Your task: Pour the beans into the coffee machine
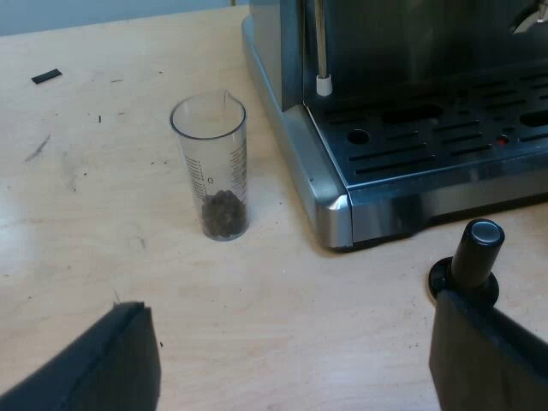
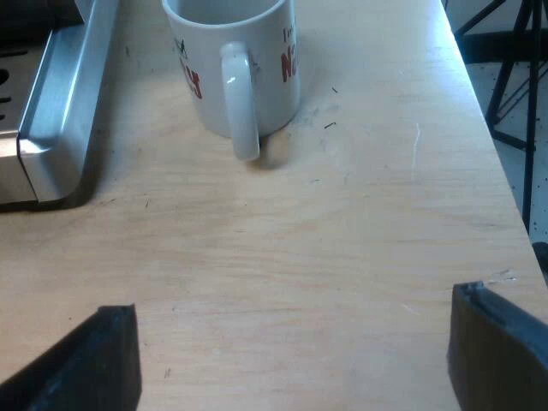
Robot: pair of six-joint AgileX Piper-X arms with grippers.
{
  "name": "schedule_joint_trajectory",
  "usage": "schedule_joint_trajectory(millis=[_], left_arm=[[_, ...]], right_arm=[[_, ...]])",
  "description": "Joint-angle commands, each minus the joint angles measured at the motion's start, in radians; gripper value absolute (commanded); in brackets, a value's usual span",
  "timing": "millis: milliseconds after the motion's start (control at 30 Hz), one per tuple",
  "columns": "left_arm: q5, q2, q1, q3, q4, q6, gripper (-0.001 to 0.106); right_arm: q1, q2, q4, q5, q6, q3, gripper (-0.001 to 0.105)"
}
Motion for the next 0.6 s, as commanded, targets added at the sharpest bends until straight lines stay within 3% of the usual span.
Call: schedule_joint_trajectory(millis=[33,333,600], left_arm=[[0.017,-0.039,-0.007,0.003,-0.009,-0.002,0.067],[0.041,-0.039,-0.007,0.003,-0.011,-0.012,0.067],[0.007,-0.025,-0.007,-0.044,-0.015,-0.02,0.067]], right_arm=[[-0.005,-0.046,0.002,-0.009,-0.004,-0.003,0.079],[-0.005,-0.046,0.007,-0.025,-0.046,-0.015,0.079],[-0.005,0.006,0.039,-0.109,-0.079,-0.131,0.079]])
